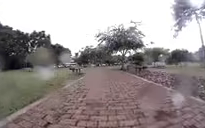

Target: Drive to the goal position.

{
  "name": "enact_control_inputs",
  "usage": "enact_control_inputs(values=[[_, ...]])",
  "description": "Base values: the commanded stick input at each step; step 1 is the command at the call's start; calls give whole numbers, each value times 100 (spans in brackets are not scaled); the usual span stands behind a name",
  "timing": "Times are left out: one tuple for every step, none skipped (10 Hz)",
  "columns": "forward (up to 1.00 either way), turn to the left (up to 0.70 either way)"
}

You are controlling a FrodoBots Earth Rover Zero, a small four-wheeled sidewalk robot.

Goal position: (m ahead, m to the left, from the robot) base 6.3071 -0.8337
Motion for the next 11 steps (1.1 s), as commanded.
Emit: enact_control_inputs(values=[[70, 0], [70, 0], [70, 0], [70, 0], [70, 0], [70, 0], [70, 0], [70, 0], [70, 0], [70, 0], [70, 0]])
